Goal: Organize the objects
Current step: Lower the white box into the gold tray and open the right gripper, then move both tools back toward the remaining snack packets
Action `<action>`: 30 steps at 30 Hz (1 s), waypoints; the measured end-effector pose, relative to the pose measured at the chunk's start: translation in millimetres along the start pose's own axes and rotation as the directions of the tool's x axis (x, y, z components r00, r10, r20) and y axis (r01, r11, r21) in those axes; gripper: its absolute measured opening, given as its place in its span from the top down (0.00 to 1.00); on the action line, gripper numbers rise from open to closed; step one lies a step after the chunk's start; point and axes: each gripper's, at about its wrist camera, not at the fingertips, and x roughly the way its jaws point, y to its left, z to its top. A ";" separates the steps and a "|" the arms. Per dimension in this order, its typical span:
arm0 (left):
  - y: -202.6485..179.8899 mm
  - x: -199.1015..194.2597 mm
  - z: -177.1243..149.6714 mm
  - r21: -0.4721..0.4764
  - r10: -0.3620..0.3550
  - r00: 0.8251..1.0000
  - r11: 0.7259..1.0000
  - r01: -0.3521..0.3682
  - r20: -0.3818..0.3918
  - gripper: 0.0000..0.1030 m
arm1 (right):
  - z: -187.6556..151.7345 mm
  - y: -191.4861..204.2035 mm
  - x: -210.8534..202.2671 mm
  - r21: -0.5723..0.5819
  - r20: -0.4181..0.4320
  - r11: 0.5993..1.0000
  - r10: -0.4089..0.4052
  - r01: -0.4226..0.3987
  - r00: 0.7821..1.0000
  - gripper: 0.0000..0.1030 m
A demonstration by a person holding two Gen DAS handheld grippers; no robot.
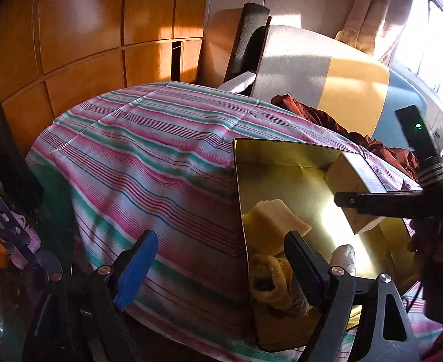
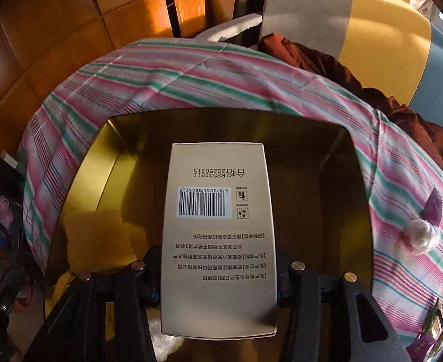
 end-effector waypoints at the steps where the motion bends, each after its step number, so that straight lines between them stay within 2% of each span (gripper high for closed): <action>1: 2.9 0.9 -0.8 -0.007 0.000 1.000 1.000 0.000 -0.004 0.16 | 0.9 4.6 7.2 0.000 -0.015 1.000 -0.006 0.006 1.000 0.51; 4: 9.8 3.7 -2.5 -0.024 0.002 1.000 1.000 -0.002 -0.014 0.16 | 0.4 6.2 19.6 0.027 -0.050 1.000 0.010 -0.009 0.999 0.51; 9: 13.1 7.3 -5.9 -0.030 0.009 1.000 0.999 -0.009 -0.024 0.16 | -2.1 17.6 18.6 0.052 -0.060 0.984 0.174 -0.171 0.983 0.48; 13: 11.9 5.4 -5.9 -0.028 0.013 1.000 1.000 -0.013 -0.020 0.16 | -5.7 19.1 8.2 0.054 -0.029 0.982 0.183 -0.181 0.983 0.47; 14: 11.1 4.0 -5.5 -0.024 0.016 1.000 1.000 -0.016 -0.017 0.15 | -6.3 17.9 3.2 0.056 -0.013 0.981 0.185 -0.184 0.983 0.43; 18: 7.9 -5.3 -1.3 -0.014 0.026 1.000 1.000 -0.026 0.015 0.11 | -8.1 11.0 -23.8 0.039 0.073 0.988 0.147 -0.150 0.986 0.29; 20: 4.7 -10.4 1.4 -0.009 0.025 0.999 1.000 -0.024 0.031 0.11 | -12.5 5.9 -36.7 0.037 0.109 0.991 0.125 -0.130 0.986 0.25; 23: -0.4 -17.3 4.5 0.007 0.026 0.998 1.000 -0.026 0.051 0.07 | -23.2 -5.3 -51.3 0.049 0.142 0.994 0.089 -0.097 0.986 0.25; 30: -19.1 -24.8 5.2 0.051 0.018 0.998 0.998 -0.021 0.057 0.07 | -54.0 -31.7 -80.1 0.059 0.206 0.998 0.007 -0.019 0.979 0.24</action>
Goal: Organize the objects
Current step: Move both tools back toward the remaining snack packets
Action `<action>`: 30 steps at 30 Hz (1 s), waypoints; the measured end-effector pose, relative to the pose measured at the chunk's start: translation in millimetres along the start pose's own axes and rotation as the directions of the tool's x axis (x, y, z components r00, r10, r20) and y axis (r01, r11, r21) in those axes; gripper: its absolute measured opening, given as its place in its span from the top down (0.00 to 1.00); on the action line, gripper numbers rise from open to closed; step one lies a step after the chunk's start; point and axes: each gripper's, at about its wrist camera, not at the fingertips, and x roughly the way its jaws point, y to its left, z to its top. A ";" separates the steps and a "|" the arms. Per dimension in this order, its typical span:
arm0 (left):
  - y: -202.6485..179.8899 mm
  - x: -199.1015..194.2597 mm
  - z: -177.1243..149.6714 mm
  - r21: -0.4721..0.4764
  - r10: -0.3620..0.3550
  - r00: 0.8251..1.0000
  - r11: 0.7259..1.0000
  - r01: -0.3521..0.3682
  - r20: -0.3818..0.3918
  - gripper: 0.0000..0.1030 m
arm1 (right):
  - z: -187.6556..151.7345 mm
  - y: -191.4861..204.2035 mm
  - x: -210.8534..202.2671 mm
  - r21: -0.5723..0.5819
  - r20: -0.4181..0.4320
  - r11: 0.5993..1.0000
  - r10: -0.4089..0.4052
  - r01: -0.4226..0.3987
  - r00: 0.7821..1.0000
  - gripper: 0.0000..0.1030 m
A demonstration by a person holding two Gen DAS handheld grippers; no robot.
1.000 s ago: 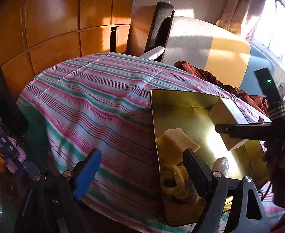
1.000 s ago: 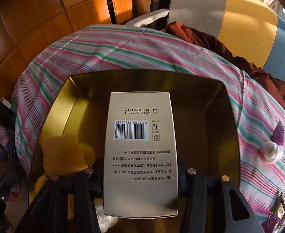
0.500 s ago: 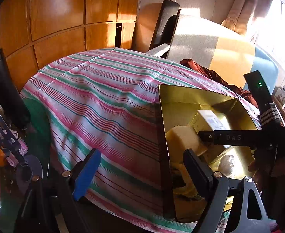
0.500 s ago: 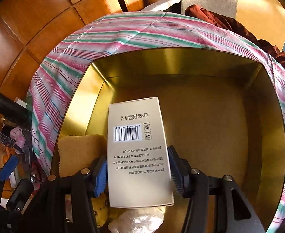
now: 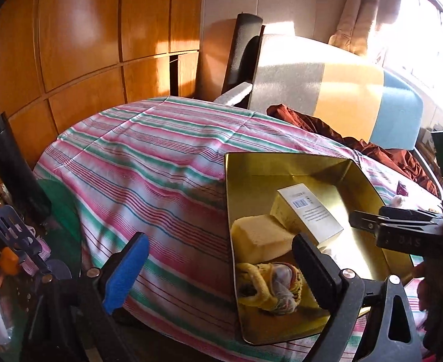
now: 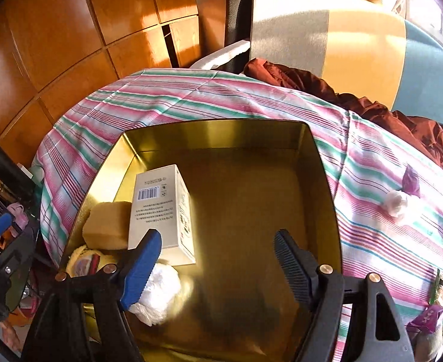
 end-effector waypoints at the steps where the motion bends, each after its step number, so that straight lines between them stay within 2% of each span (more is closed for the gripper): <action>1: -3.1 -1.1 0.0 0.006 -0.001 1.000 1.000 0.001 0.001 0.07 | -2.7 -4.2 -4.2 0.001 0.009 1.000 -0.013 0.013 1.000 0.24; 11: -39.1 -7.7 -1.5 0.085 -0.049 0.999 0.995 0.048 0.000 0.06 | -27.0 -65.7 -51.1 0.072 0.075 0.991 -0.117 0.111 0.990 0.24; 16: -61.6 -9.0 -4.2 0.130 -0.103 0.995 0.986 0.104 -0.016 0.06 | -44.5 -116.1 -72.2 0.146 0.066 0.973 -0.188 0.177 0.980 0.24; 19: -77.8 -7.6 -3.5 0.153 -0.147 0.989 0.977 0.150 -0.035 0.06 | -57.3 -155.1 -89.9 0.224 0.058 0.948 -0.243 0.224 0.968 0.24; 22: -97.0 -6.2 -2.7 0.174 -0.200 0.978 0.963 0.207 -0.056 0.06 | -75.5 -201.2 -113.7 0.329 0.051 0.901 -0.315 0.281 0.948 0.24; 28: -156.7 -12.5 -2.3 0.279 -0.319 0.943 0.901 0.332 -0.093 0.06 | -123.5 -287.0 -152.5 0.552 -0.011 0.746 -0.440 0.372 0.898 0.23; 29: -168.7 -13.6 -3.0 0.297 -0.339 0.935 0.887 0.354 -0.103 0.06 | -130.4 -296.3 -156.5 0.577 -0.017 0.726 -0.447 0.374 0.894 0.22; 30: -179.5 -13.9 -3.0 0.313 -0.358 0.927 0.872 0.376 -0.115 0.06 | -137.9 -306.4 -160.1 0.622 -0.018 0.702 -0.430 0.347 0.902 0.19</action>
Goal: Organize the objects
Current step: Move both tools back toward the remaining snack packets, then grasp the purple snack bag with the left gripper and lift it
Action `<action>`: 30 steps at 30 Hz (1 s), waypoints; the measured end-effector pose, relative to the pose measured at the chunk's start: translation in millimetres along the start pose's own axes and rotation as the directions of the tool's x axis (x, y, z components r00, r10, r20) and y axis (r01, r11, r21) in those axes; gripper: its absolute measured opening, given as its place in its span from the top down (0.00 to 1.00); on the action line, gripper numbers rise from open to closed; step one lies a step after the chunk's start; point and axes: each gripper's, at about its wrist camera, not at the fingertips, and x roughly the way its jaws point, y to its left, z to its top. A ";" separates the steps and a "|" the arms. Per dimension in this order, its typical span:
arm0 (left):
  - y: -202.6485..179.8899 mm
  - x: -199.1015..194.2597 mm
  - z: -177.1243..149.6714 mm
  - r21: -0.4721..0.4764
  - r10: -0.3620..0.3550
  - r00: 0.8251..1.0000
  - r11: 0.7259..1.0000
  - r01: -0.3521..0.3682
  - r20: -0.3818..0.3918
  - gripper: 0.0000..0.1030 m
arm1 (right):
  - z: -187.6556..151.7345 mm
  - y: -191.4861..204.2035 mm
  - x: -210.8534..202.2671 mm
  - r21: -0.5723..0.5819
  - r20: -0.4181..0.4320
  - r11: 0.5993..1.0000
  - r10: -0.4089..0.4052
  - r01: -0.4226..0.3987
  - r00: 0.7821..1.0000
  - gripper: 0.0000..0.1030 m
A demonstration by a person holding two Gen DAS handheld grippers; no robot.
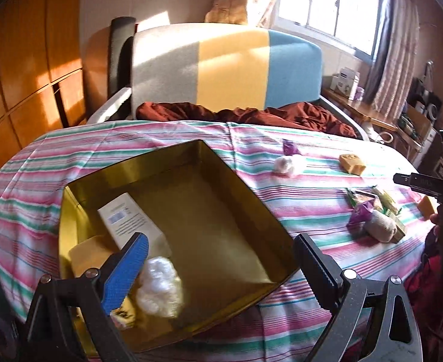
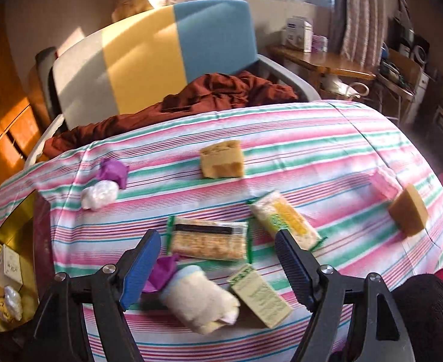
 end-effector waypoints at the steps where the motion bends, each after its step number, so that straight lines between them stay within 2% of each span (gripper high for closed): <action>1: -10.6 4.3 3.2 0.019 -0.022 1.000 1.000 0.023 -0.008 0.06 | 0.9 -12.2 0.9 0.058 -0.005 0.998 0.033 -0.033 0.999 0.19; 4: -43.0 22.3 10.9 0.063 -0.088 0.994 0.994 0.092 -0.057 0.06 | -0.9 -37.2 6.0 0.190 -0.011 0.978 0.095 -0.091 0.995 0.19; 6: -62.8 36.0 14.0 0.067 -0.133 0.987 0.988 0.140 -0.092 0.06 | -5.7 -50.2 12.1 0.280 -0.004 0.950 0.148 -0.141 0.989 0.19; 8: -81.3 52.1 15.7 0.065 -0.174 0.974 0.981 0.185 -0.145 0.07 | -8.4 -58.4 14.4 0.334 -0.005 0.931 0.155 -0.144 0.988 0.19; 9: -89.9 57.9 15.1 0.063 -0.196 0.967 0.976 0.208 -0.161 0.07 | -8.6 -60.3 11.2 0.345 0.022 0.925 0.159 -0.156 0.987 0.19; 13: -122.5 76.5 16.4 0.083 -0.268 0.943 0.954 0.288 -0.198 0.07 | -9.0 -63.7 8.2 0.359 0.053 0.913 0.188 -0.194 0.981 0.18; 18: -156.8 106.1 24.4 0.078 -0.323 0.916 0.934 0.349 -0.236 0.08 | -8.6 -62.6 9.3 0.353 0.058 0.911 0.205 -0.212 0.977 0.18; 21: -171.5 130.3 28.4 0.067 -0.328 0.901 0.930 0.360 -0.283 0.18 | -8.5 -63.1 9.5 0.354 0.061 0.908 0.218 -0.225 0.974 0.18; 27: -192.0 171.6 32.7 0.041 -0.340 0.873 0.925 0.377 -0.350 0.25 | -7.8 -62.8 11.8 0.352 0.057 0.906 0.230 -0.235 0.971 0.18; 30: -205.0 184.8 32.4 0.073 -0.340 0.863 0.917 0.393 -0.374 0.31 | -7.5 -62.2 12.7 0.350 0.053 0.907 0.232 -0.236 0.971 0.18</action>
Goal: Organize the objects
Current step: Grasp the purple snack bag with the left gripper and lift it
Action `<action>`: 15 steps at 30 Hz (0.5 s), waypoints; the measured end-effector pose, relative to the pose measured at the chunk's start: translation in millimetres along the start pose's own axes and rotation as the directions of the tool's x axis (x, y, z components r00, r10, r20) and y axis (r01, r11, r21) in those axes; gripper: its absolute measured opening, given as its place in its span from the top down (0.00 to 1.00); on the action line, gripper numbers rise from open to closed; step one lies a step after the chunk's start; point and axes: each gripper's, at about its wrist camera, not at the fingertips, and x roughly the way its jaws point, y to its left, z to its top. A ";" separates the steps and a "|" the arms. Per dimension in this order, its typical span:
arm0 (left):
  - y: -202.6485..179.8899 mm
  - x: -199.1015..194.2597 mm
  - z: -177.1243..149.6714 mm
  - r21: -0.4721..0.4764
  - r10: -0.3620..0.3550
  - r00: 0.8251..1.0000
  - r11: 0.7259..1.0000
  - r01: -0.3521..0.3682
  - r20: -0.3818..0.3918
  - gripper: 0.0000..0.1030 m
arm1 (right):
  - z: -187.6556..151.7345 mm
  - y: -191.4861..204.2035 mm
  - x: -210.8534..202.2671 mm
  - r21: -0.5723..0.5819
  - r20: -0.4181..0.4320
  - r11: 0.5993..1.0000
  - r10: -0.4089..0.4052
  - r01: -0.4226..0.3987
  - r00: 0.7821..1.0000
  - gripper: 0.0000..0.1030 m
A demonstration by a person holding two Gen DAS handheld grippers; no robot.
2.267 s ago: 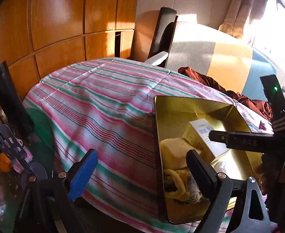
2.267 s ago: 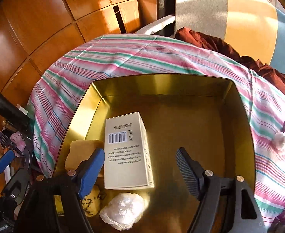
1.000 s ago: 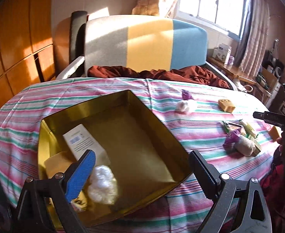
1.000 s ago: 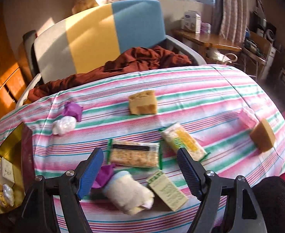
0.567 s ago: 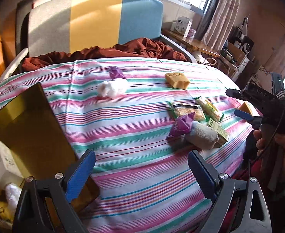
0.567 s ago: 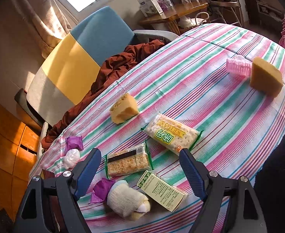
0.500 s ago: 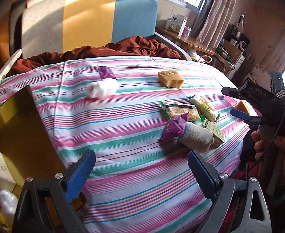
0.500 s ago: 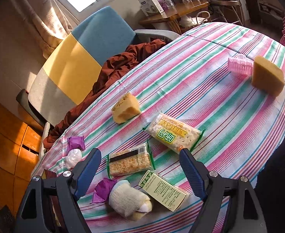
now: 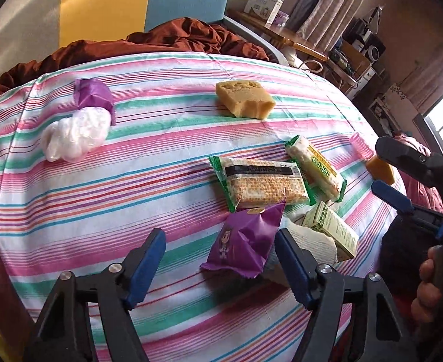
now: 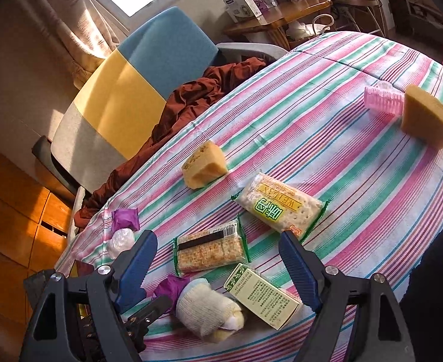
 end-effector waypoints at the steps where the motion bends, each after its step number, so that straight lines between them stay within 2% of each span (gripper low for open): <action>1: -2.6 5.0 1.5 0.016 -0.011 1.000 1.000 0.011 -0.006 0.32 | -0.1 0.1 0.3 0.000 -0.001 1.000 -0.002 0.002 1.000 0.18; 5: -5.9 15.7 8.5 0.039 -0.030 0.999 0.999 0.029 0.014 0.43 | 0.1 0.7 1.8 -0.002 -0.004 1.000 -0.008 0.008 1.000 0.18; 7: -2.5 22.9 9.3 0.028 -0.029 1.000 0.999 0.029 0.002 0.45 | 0.2 1.0 2.8 -0.004 -0.009 1.000 -0.014 0.014 1.000 0.18; 9: 2.9 26.2 8.1 0.020 -0.018 1.000 1.000 0.018 -0.002 0.54 | 0.2 1.4 3.1 -0.006 -0.010 1.000 -0.016 0.016 1.000 0.18; 15: 6.7 8.8 -13.3 0.065 0.050 0.999 0.997 -0.052 0.019 0.57 | 0.5 1.0 4.3 -0.006 -0.014 0.999 -0.031 0.031 0.999 0.18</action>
